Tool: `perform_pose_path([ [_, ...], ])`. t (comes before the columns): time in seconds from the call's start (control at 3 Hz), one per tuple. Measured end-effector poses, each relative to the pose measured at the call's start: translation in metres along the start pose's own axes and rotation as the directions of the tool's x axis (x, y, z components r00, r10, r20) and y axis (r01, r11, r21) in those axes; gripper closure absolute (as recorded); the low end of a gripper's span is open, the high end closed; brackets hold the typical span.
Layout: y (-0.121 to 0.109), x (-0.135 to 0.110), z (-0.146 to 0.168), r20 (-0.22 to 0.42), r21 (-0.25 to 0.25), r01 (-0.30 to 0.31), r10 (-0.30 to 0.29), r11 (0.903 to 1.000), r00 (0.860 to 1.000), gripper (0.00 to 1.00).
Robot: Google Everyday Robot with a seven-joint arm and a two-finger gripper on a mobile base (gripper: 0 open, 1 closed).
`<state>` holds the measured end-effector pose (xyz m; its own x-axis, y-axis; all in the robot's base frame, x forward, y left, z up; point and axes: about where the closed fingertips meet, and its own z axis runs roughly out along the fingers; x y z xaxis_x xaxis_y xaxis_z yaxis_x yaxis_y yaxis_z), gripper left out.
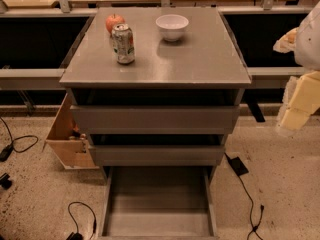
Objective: Close bottom drawer
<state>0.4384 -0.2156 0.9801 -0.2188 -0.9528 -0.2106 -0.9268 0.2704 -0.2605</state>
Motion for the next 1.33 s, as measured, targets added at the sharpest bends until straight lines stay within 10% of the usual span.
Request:
perform_pose_path([
  [0.67, 0.008, 0.005, 0.017, 0.007, -0.006, -0.013, 0.013, 0.9999, 1.000, 0.00],
  [1.33, 0.061, 0.043, 0.112, 0.024, -0.026, -0.106, 0.107, 0.9940, 0.994, 0.00],
])
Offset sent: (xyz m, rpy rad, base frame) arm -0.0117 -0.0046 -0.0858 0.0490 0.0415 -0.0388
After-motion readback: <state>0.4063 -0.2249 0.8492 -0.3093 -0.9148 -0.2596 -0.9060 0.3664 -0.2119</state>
